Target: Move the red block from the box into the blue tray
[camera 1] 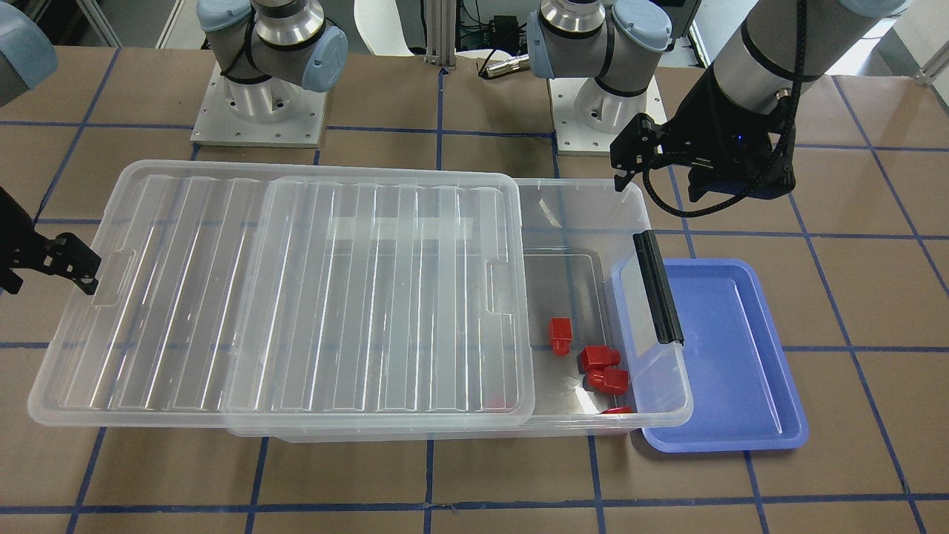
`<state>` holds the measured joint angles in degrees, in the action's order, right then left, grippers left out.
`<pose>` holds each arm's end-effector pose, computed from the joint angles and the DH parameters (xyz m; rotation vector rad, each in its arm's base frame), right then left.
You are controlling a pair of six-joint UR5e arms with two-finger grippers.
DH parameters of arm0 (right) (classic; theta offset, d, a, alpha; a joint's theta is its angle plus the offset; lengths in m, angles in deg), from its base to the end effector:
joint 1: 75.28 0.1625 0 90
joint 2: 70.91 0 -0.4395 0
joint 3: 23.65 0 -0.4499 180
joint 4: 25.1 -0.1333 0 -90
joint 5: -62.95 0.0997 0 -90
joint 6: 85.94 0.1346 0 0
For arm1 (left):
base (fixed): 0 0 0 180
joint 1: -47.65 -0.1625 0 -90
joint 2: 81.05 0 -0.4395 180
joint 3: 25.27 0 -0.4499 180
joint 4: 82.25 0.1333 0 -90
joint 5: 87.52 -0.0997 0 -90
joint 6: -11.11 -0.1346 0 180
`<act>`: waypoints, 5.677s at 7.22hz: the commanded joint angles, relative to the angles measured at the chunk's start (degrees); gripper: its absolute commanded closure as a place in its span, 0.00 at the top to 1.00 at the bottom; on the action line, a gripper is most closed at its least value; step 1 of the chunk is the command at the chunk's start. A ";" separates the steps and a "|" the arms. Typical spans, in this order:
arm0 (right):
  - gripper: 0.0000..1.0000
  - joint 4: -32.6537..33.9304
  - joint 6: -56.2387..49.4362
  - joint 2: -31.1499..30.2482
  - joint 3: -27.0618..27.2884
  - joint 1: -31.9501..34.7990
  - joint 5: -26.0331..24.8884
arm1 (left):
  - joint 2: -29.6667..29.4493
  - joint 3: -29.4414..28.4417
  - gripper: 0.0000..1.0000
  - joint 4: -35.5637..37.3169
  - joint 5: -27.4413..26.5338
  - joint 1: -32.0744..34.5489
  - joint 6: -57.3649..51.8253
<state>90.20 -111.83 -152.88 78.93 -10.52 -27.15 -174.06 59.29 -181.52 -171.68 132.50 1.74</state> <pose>-0.1324 -0.5930 0.3133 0.0175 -3.1026 0.1134 -0.0965 -0.5666 0.4756 -0.1020 -3.0196 -0.1596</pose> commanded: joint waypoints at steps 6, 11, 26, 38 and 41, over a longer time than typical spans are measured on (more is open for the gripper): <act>1.00 -2.96 -0.74 -1.42 -2.19 -1.93 0.01 | -2.35 14.30 0.96 19.45 -0.66 3.48 10.04; 1.00 -31.72 1.11 -7.40 -19.18 -0.43 -0.77 | -6.82 15.20 0.74 23.41 -3.47 4.27 13.04; 1.00 -25.22 27.12 -4.51 -18.82 24.97 -0.34 | -22.47 19.15 0.74 40.47 -2.86 7.08 18.50; 1.00 -25.22 27.03 -4.42 -18.82 24.97 -0.60 | -12.83 -0.51 0.00 12.47 -3.47 6.65 17.19; 1.00 -25.13 27.03 -4.42 -18.82 24.97 -0.69 | -10.27 -2.73 0.00 8.13 -5.49 -3.68 2.92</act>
<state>65.04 -84.80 -157.33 60.10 14.45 -27.81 -185.33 57.09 -171.82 -176.60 134.10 11.42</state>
